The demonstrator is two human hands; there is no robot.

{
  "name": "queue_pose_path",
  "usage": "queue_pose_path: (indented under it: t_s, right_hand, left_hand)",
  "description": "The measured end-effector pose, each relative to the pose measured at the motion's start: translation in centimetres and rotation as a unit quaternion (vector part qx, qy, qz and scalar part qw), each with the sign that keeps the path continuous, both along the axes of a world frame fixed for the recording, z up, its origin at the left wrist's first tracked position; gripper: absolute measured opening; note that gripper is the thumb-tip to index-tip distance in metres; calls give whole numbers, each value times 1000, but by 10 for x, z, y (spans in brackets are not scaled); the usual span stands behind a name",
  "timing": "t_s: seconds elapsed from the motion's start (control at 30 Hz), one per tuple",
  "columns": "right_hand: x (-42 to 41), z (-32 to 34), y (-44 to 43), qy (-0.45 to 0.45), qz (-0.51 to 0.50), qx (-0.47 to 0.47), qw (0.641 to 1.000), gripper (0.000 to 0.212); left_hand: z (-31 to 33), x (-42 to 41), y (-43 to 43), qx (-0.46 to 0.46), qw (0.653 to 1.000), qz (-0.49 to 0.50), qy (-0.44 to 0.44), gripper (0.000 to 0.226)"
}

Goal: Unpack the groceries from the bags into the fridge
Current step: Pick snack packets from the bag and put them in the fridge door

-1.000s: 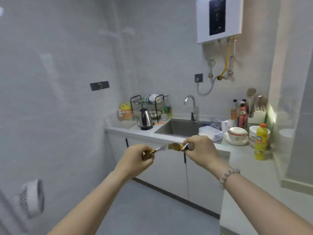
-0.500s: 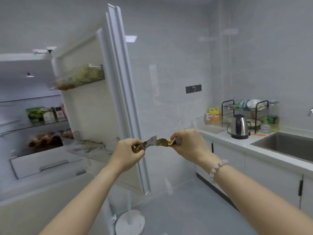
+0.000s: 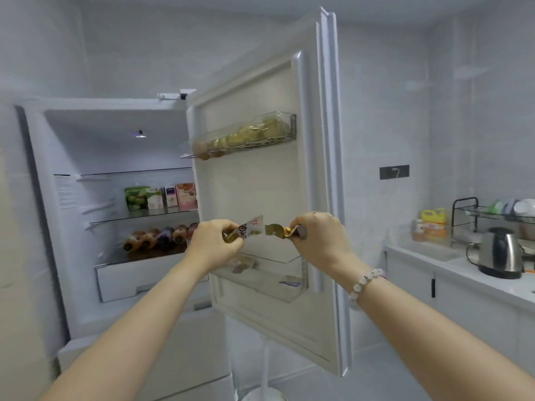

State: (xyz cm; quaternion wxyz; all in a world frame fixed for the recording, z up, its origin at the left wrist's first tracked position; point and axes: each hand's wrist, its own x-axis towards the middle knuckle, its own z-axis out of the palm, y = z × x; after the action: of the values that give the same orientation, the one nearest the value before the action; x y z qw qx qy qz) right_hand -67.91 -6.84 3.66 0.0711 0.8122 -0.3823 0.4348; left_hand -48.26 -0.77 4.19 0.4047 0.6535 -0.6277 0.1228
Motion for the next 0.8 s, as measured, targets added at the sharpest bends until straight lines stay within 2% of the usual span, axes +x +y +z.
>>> queue_pose_path:
  t_s: [0.17, 0.4, 0.67, 0.8]
  right_hand:
    - [43, -3, -14, 7, -11, 10, 1000, 16]
    - [82, 2, -42, 38, -24, 31, 999, 17]
    - [121, 9, -90, 108, -34, 33, 993, 21]
    - [139, 23, -116, 127, -47, 13, 991, 22]
  left_hand:
    - [-6, 47, -13, 26, 999, 2, 22, 21]
    - [2, 91, -36, 46, 999, 1, 2, 25]
    - [1, 130, -99, 30, 998, -2, 48, 16]
    - [10, 150, -137, 43, 998, -8, 36, 11]
